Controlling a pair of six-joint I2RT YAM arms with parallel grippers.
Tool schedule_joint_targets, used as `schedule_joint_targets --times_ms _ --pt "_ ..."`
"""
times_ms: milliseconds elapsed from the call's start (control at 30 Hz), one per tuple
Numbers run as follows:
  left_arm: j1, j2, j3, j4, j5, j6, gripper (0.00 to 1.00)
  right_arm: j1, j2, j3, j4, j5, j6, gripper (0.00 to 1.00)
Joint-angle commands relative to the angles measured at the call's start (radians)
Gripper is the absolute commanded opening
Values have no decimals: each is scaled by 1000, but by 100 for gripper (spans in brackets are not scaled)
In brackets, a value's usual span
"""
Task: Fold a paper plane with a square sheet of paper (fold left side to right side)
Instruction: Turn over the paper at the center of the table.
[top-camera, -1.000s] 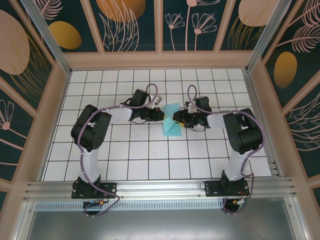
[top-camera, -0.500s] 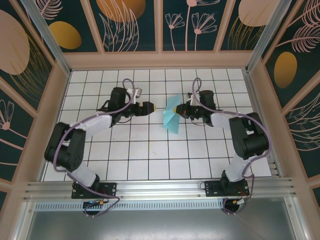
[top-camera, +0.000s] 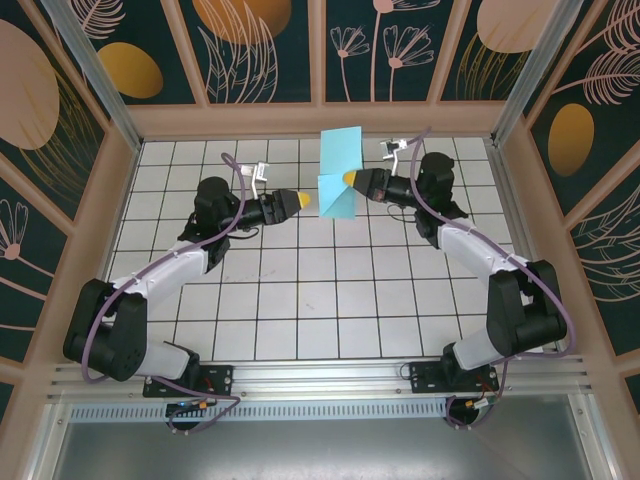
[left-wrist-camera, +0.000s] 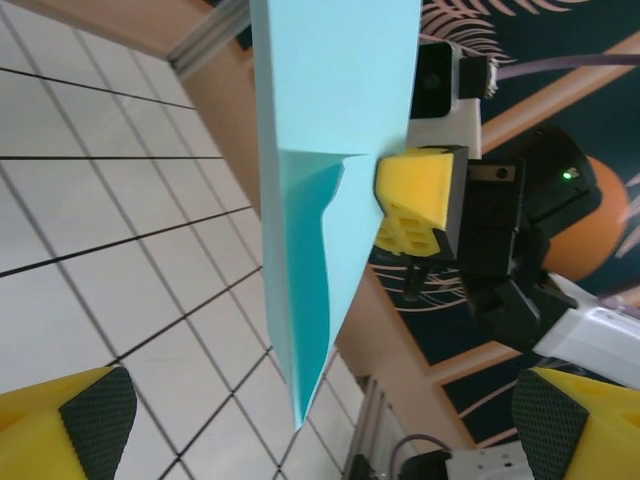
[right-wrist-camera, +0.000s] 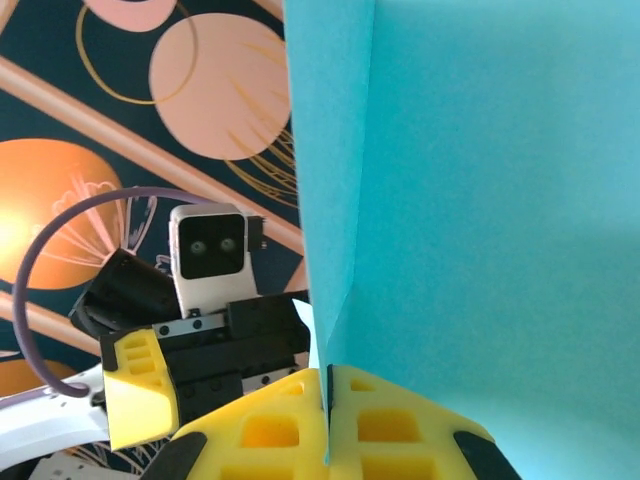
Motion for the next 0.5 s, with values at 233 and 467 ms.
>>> schedule_joint_targets --times_ms 233,467 --pt "-54 35 19 166 96 -106 86 78 -3 61 148 -42 112 0" --pt "-57 46 30 162 100 -108 46 82 0 48 140 -34 119 0"
